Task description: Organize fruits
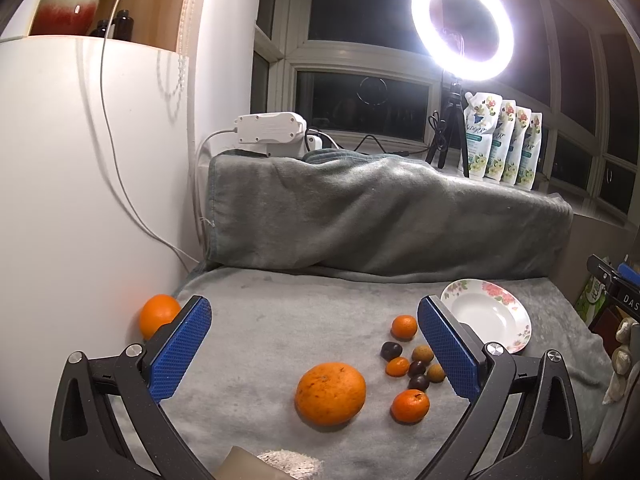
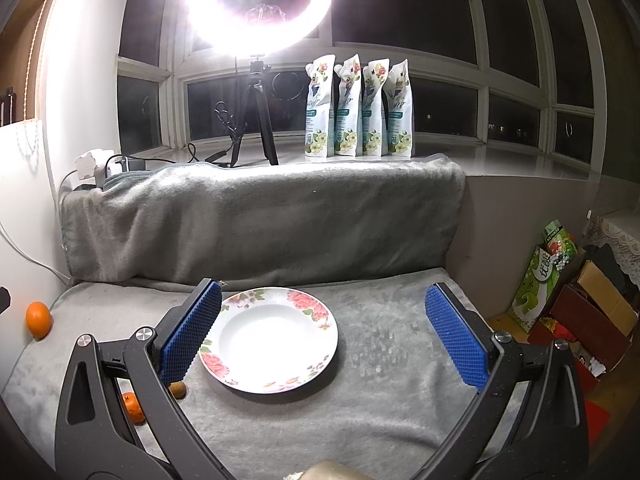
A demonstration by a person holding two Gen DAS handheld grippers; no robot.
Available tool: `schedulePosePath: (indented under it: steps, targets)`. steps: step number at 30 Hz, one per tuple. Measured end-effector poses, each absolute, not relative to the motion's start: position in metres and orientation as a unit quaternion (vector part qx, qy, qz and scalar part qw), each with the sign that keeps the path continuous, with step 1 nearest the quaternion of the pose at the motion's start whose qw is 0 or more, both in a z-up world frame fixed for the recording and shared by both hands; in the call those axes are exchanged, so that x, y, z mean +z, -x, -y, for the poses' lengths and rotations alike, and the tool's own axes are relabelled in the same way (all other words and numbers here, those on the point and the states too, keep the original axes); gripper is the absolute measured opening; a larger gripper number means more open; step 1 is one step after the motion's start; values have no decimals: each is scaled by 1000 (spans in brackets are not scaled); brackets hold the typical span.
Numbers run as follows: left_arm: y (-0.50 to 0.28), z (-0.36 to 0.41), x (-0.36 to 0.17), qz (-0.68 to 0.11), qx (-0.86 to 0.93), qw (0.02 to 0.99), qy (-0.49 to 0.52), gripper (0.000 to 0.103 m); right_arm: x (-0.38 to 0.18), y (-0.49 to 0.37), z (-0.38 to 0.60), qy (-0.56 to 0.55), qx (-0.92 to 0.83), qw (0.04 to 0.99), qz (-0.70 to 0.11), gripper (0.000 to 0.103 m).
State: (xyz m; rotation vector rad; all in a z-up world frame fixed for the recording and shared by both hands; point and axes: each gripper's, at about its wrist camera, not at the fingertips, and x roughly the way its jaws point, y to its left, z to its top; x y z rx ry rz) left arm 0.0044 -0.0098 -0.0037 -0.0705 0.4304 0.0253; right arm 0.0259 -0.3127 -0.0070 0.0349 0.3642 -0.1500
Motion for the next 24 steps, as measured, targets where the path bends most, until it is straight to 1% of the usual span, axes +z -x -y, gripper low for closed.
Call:
schedulePosePath:
  steps: [14, 24]
  targets:
    - [-3, 10, -8, -217, 12, 975, 37, 102, -11, -30, 307, -17, -65, 979, -191, 103]
    - [-8, 2, -18, -233, 10, 971, 44, 102, -14, -39, 300, -16, -31, 977, -209, 103]
